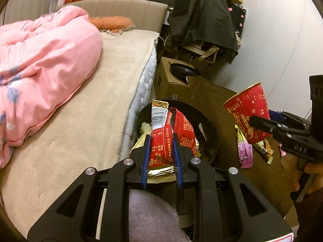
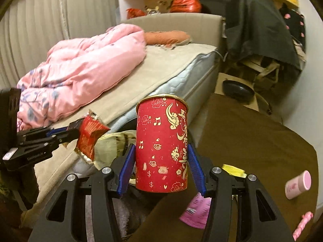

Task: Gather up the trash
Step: 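Carry the red-and-gold wrapper and red paper cup over the bin with both grippers, then open both grippers to drop the wrapper and red cup into the bin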

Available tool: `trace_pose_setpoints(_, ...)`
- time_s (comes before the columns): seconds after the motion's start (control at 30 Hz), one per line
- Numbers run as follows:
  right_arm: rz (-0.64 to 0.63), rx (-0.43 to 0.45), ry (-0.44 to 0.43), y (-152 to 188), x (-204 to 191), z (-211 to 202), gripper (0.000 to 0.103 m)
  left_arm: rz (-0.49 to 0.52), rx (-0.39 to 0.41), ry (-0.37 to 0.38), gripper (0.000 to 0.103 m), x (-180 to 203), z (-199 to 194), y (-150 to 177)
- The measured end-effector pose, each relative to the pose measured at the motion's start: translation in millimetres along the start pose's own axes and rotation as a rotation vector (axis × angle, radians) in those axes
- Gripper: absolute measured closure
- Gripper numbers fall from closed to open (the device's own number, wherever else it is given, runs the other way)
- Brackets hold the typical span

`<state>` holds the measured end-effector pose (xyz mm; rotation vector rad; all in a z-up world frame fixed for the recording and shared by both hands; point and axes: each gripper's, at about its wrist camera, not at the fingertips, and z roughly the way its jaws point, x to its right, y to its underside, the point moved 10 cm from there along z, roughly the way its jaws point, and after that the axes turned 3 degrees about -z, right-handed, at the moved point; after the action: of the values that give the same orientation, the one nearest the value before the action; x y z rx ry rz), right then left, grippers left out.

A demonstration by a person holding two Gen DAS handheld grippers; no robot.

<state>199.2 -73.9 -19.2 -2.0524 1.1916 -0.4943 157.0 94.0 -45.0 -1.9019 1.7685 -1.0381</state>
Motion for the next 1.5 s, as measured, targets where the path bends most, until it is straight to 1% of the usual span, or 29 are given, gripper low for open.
trace_pose_setpoints(0.27, 0.02, -0.013, -0.013, -0.2, 1.2, 12.0, 0.055, -0.027, -0.02, 0.031, 0.083, -6.3, 15.8, 3.8)
trace_pose_setpoints(0.47, 0.059, -0.05, -0.047, 6.2, 4.2, 32.3, 0.055, -0.036, -0.031, 0.059, 0.083, -4.1, 27.5, 2.5)
trace_pose_setpoints(0.53, 0.057, -0.058, -0.049, 6.2, 5.5, 37.8, 0.055, -0.025, -0.028, 0.069, 0.083, -3.8, 30.3, -0.3)
trace_pose_setpoints(0.63, 0.052, -0.058, -0.052, 2.6, 9.0, 45.3, 0.055, -0.007, -0.046, 0.084, 0.083, -0.2, 39.4, -1.9)
trace_pose_setpoints(0.73, 0.053, -0.054, -0.052, 0.5, 16.6, 50.6, 0.055, 0.03, -0.084, 0.095, 0.083, 9.8, 58.4, 1.1)
trace_pose_setpoints(0.8, 0.064, -0.054, -0.069, 0.5, 18.9, 53.7, 0.055, 0.055, -0.104, 0.097, 0.083, 17.1, 69.6, 2.6)
trace_pose_setpoints(0.87, 0.073, -0.063, -0.098, 2.2, 19.5, 58.5, 0.055, 0.096, -0.132, 0.089, 0.083, 23.6, 83.7, 4.9)
trace_pose_setpoints(0.93, 0.071, -0.083, -0.115, 6.2, 19.6, 66.2, 0.055, 0.137, -0.169, 0.06, 0.083, 25.8, 96.9, 11.2)
trace_pose_setpoints(1.0, 0.061, -0.102, -0.128, 10.3, 17.1, 75.4, 0.055, 0.164, -0.194, 0.037, 0.083, 23.9, 103.9, 16.3)
trace_pose_setpoints(1.13, 0.052, -0.143, -0.163, 18.9, 11.3, 101.3, 0.055, 0.201, -0.232, 0.016, 0.083, 18.6, 114.6, 25.4)
trace_pose_setpoints(1.33, 0.063, -0.225, -0.183, 33.0, 8.0, 141.5, 0.055, 0.168, -0.251, 0.006, 0.083, 4.3, 128.8, 28.5)
trace_pose_setpoints(1.5, 0.082, -0.255, -0.195, 43.4, 9.8, 156.3, 0.055, 0.135, -0.252, 0.033, 0.082, -1.7, 131.2, 28.5)
